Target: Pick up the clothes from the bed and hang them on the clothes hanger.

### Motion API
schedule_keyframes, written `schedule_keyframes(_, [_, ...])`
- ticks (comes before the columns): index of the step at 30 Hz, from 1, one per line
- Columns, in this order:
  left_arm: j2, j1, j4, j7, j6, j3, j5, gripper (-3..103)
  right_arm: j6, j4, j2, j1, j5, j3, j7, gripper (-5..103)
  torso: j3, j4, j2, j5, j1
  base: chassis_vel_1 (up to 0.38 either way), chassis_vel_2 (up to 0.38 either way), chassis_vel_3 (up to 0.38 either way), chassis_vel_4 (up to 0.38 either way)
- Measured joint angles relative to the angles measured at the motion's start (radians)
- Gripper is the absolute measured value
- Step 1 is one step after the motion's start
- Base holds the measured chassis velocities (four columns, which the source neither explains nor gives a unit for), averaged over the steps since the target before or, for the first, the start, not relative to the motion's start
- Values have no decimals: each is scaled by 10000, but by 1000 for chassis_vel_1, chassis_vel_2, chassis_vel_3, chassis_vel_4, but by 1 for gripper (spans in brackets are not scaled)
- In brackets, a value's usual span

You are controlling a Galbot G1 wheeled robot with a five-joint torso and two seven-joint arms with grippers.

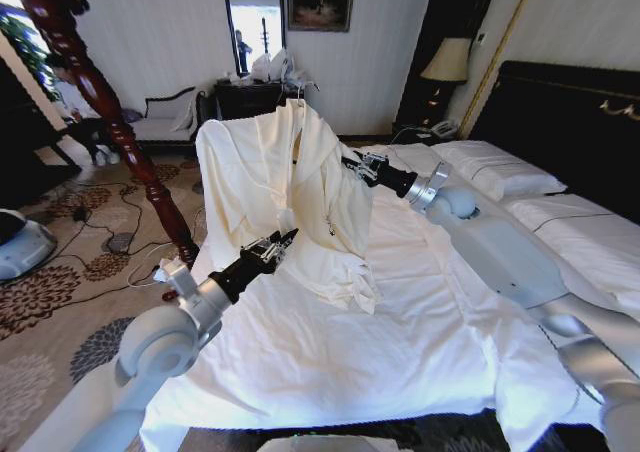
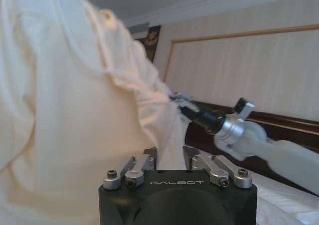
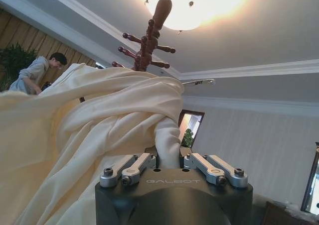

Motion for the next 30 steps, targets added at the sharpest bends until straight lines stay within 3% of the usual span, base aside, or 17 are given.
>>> schedule_keyframes(4, [119, 397, -334, 43, -11, -498, -327, 51, 35, -24, -98, 71, -23, 26, -22, 18, -1, -2, 0, 0, 0, 0, 0, 0, 0])
schedule_keyframes(6, [258, 555, -355, 6, 10, -1105, -921, 62, 88, -31, -174, 91, -63, 106, -28, 18, -1, 0, 0, -1, 0, 0, 0, 0, 0])
schedule_keyframes(8, [275, 548, -357, -15, 17, -1201, -1014, 62, 104, -28, -187, 91, -80, 122, -28, 18, 0, 0, 0, -2, 0, 0, 0, 0, 0])
schedule_keyframes(9, [344, 459, -358, -193, 83, -1554, -1398, 68, 170, -8, -226, 91, -140, 161, -28, 18, -1, 1, 0, -1, 0, 0, 0, 0, 0])
schedule_keyframes(10, [576, 138, -360, -822, 253, -2245, -2239, 73, 341, 69, -309, 61, -289, 226, -7, 18, -1, -1, 0, -3, 0, 0, 0, 0, 0])
schedule_keyframes(12, [1019, -343, -359, -1756, 431, -3001, -3118, 84, 561, 185, -435, -39, -560, 292, 134, 18, -1, -5, 1, -1, 0, 0, 0, 0, 0])
schedule_keyframes(13, [1019, -343, -359, -1756, 431, -3001, -3118, 84, 561, 185, -435, -39, -560, 292, 134, 18, -1, -5, 1, -1, 0, 0, 0, 0, 0])
schedule_keyframes(16, [1754, -975, -358, -2322, 462, -3759, -4033, 98, 915, 332, -487, -241, -1119, 419, 547, 18, -1, -3, 0, 1, -1, 0, 0, 0, 0])
schedule_keyframes(17, [1754, -975, -358, -2322, 462, -3759, -4033, 98, 915, 332, -487, -241, -1119, 419, 547, 18, -1, -3, 0, 1, -1, 0, 0, 0, 0])
schedule_keyframes(20, [2305, -1833, -342, -2667, 527, -3795, -5036, 100, 1228, 455, -378, -483, -1723, 516, 1037, 18, -1, -2, 0, -1, 0, 0, 0, 0, 0])
schedule_keyframes(27, [2817, -2944, 161, -2862, 643, -3526, -5320, 100, 1933, 380, -234, -672, -2713, 633, 1572, 18, 0, -2, 0, -2, 0, 0, 0, 0, 0])
schedule_keyframes(30, [3196, -3599, 755, -3303, 1196, -3251, -5467, 100, 2444, 319, -229, -817, -3258, 714, 1862, 18, 0, 0, 1, -1, 0, 0, 0, 0, 0])
